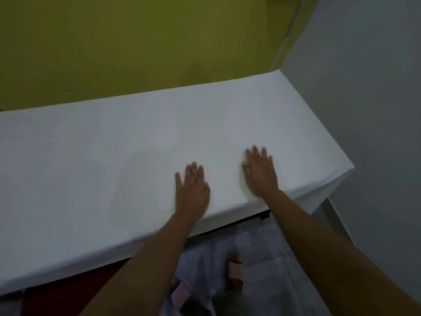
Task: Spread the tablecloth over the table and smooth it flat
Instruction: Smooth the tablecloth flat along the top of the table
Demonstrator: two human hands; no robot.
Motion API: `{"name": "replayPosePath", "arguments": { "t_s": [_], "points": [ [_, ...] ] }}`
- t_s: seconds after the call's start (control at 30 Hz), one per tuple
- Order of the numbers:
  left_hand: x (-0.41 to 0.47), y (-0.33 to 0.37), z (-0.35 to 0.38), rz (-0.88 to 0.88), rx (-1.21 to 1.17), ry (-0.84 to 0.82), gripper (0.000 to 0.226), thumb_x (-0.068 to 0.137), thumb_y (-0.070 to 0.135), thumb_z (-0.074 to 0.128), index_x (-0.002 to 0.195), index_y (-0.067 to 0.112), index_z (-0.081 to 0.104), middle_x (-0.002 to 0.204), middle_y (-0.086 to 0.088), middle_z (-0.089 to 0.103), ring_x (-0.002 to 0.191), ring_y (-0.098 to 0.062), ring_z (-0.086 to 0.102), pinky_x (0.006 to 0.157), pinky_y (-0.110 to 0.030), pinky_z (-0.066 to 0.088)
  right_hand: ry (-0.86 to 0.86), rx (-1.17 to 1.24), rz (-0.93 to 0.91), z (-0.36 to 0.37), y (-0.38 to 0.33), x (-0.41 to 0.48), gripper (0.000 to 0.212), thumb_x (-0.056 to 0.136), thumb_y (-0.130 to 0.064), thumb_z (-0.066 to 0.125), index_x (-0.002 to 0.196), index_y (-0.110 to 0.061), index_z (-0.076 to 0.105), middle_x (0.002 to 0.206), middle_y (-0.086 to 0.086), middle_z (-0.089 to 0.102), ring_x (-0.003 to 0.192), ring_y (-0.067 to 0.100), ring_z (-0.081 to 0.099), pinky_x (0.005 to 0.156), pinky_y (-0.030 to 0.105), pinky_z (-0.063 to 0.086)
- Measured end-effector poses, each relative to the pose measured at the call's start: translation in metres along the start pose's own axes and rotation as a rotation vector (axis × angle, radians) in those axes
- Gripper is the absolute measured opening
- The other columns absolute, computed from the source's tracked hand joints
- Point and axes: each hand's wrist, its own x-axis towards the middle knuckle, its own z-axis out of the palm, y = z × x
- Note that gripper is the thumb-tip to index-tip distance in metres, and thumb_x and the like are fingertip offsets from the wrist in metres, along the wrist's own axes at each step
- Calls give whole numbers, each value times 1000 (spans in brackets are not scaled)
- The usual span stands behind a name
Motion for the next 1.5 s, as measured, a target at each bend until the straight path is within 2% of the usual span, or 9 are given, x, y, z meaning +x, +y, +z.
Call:
{"name": "replayPosePath", "arguments": {
  "t_s": [0.07, 0.2, 0.53, 0.77, 0.83, 0.9, 1.07, 1.2, 1.5],
  "points": [
    [11, 33, 7, 19, -2, -15, 72, 86, 34, 3, 148, 5, 27, 156, -16, 23, 145, -30, 21, 115, -56, 7, -40, -21, -68, -1, 4, 19, 54, 101, -42, 23, 150, -21, 18, 160, 4, 10, 147, 29, 2, 118, 48, 2],
    [30, 75, 21, 60, 19, 3, 59, 89, 29, 25, 136, 2, 49, 142, -18, 48, 132, -32, 46, 106, -60, 29, -25, -41, -79, -6, 39, 49, 57, 98, -53, 17, 150, -31, 13, 161, 0, 7, 147, 27, 1, 118, 49, 0],
    [32, 89, 26, -7, 30, 78, 64, 88, 30, 20, 145, 5, 36, 153, -13, 33, 143, -27, 30, 115, -52, 17, 118, 37, 372, -31, 162, 35, 59, 99, -45, 18, 151, -18, 13, 160, 7, 10, 147, 29, 3, 117, 51, -1],
    [32, 98, 22, -37, 52, 31, 70, 85, 33, 13, 145, 3, 33, 154, -16, 30, 143, -29, 27, 115, -54, 14, 162, 116, 558, -26, 173, -24, 62, 101, -39, 23, 150, -5, 10, 160, 11, 6, 147, 29, -1, 118, 51, -2],
    [31, 107, 23, 6, 46, 23, 64, 87, 30, 21, 139, 0, 43, 147, -19, 41, 137, -33, 39, 110, -58, 24, 148, 97, 496, -26, 158, -23, 60, 101, -37, 24, 150, -5, 12, 160, 12, 8, 147, 31, 1, 118, 52, -1],
    [29, 110, 27, 41, 26, 34, 59, 88, 29, 27, 136, 1, 48, 143, -18, 46, 133, -32, 45, 107, -58, 29, 113, 64, 280, -23, 133, -16, 58, 101, -35, 26, 150, -6, 16, 159, 12, 12, 147, 31, 4, 118, 49, 0],
    [14, 75, 25, 2, 24, 42, 60, 91, 32, 22, 144, 6, 38, 151, -14, 36, 141, -28, 34, 115, -50, 17, -3, -4, -104, -3, 56, -10, 57, 101, -38, 22, 151, -12, 12, 160, 8, 8, 147, 27, 0, 119, 46, -3],
    [-18, 19, 17, -116, 19, 91, 64, 92, 34, 15, 149, 8, 27, 156, -11, 24, 146, -25, 20, 117, -43, 5, -36, -47, -162, 11, 17, -21, 56, 101, -38, 18, 151, -12, 10, 160, 7, 6, 147, 25, -1, 117, 45, -5],
    [-119, -132, -2, -429, -17, 190, 60, 93, 29, 20, 143, 0, 37, 150, -19, 36, 140, -34, 33, 114, -53, 24, -27, -69, -61, 15, -2, -30, 56, 101, -37, 21, 150, -11, 15, 159, 8, 12, 147, 28, 5, 118, 51, 3]
  ]
}}
